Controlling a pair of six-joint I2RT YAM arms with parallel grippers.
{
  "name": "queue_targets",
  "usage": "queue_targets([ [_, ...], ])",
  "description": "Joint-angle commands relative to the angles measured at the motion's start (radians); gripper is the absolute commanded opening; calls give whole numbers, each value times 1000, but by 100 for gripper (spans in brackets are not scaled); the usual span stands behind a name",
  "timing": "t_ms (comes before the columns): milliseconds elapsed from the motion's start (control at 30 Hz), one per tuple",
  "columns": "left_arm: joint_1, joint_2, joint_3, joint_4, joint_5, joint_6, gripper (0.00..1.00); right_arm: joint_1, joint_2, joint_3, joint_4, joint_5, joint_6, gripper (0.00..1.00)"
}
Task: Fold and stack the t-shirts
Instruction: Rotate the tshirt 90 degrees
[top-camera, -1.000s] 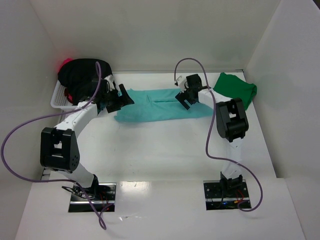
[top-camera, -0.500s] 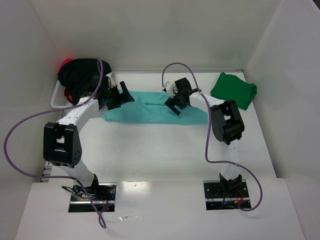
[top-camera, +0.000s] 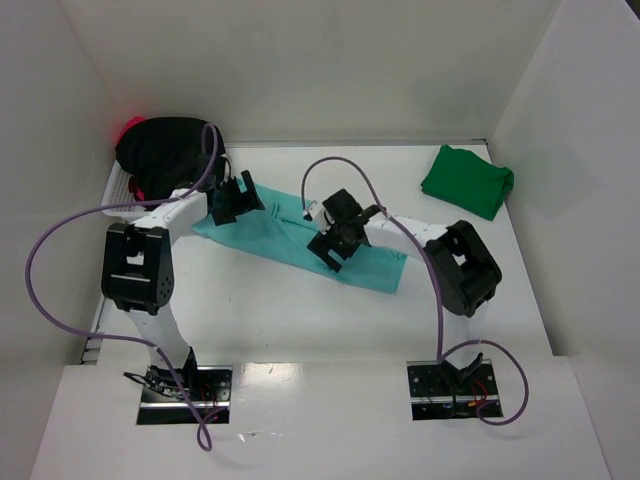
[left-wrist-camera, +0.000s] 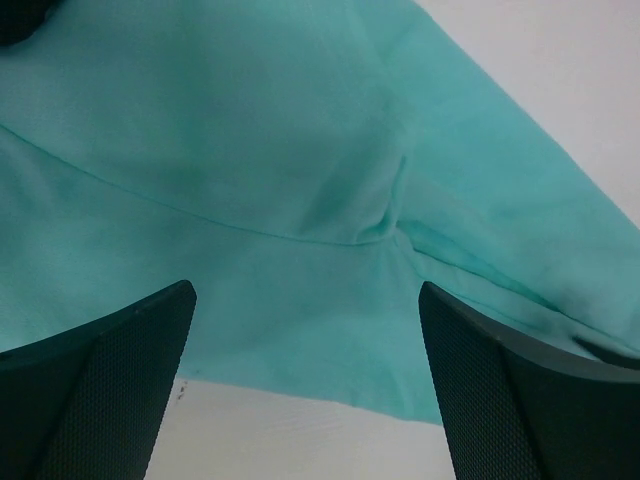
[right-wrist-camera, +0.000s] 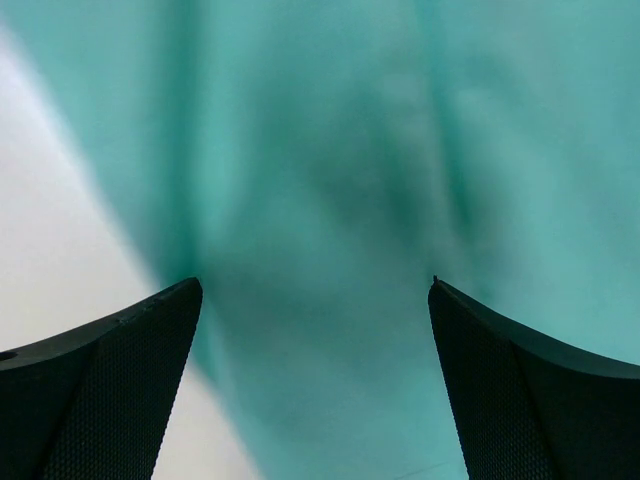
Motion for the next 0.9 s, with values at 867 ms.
queue_targets([
  [867,-48,309,195,-20,-264,-127,100,91,-526,-325,190,104,284,100],
])
